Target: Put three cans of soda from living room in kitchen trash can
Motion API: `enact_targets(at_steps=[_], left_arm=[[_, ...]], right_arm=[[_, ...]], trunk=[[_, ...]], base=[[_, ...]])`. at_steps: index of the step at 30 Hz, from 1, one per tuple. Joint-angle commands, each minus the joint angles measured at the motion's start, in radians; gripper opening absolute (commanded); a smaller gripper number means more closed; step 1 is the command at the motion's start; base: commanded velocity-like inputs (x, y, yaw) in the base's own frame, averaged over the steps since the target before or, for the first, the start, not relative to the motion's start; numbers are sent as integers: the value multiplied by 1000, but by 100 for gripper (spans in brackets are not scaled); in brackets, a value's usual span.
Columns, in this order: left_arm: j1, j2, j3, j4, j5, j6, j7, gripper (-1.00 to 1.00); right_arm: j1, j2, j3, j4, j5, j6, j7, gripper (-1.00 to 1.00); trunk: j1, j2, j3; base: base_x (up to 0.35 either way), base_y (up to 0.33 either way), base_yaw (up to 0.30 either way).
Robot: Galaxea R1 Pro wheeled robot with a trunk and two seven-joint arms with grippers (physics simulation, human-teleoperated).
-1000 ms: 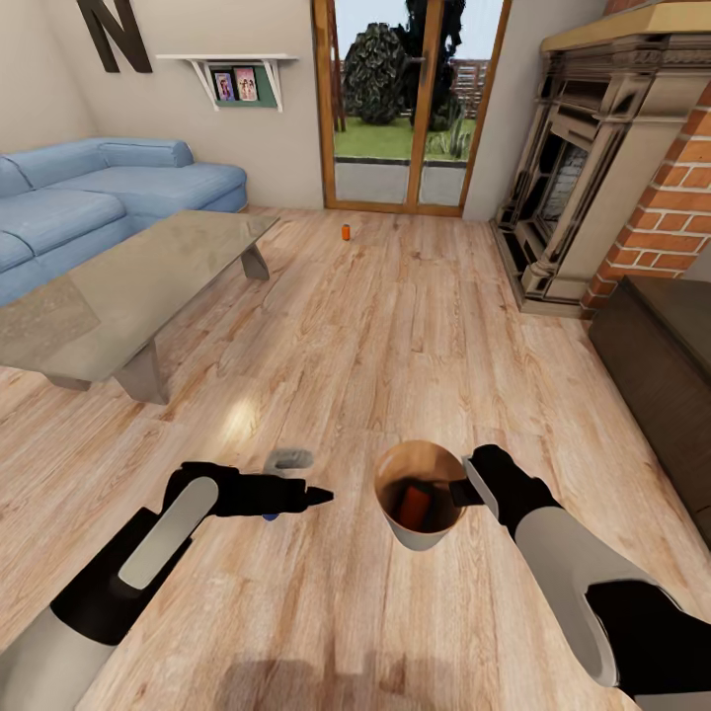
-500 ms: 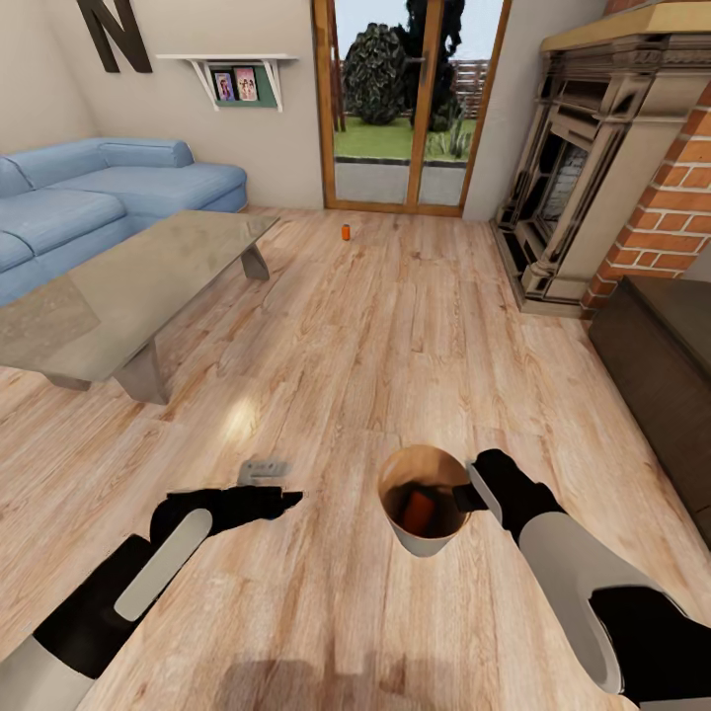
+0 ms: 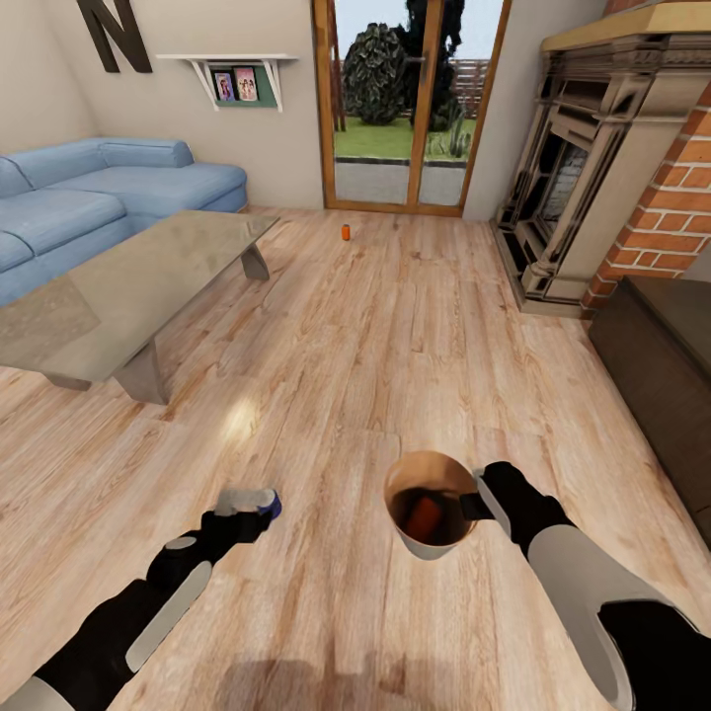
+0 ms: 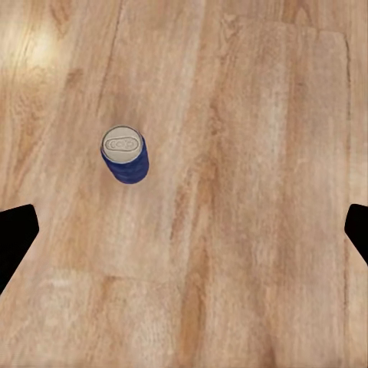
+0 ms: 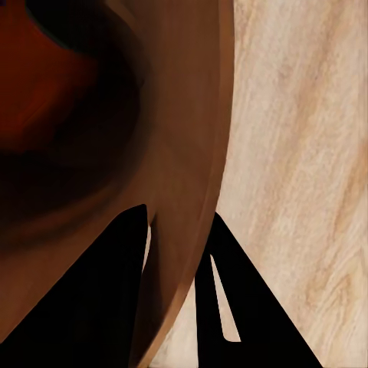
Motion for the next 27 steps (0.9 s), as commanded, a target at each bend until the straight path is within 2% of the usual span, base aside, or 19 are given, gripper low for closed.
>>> enact_targets(at_steps=[1,12,27], left_arm=[[1,0,0,4,-1,-4,0,100],[4,-1,-1,21,-3,-21,-1,100],[4,-1,-1,20,-1,-21,-1,100]], right_arm=[[0,-2,0,-1,-3,-1,3,-100],[1,-8,1,-2,-2,-2,3,-100],[2,-8,2,-5,-4,-2,3,-100]], trunk=[[0,0,0],[0,0,-1],[0,0,-22]], base=[[0,0,0],[0,0,0],[0,0,0]])
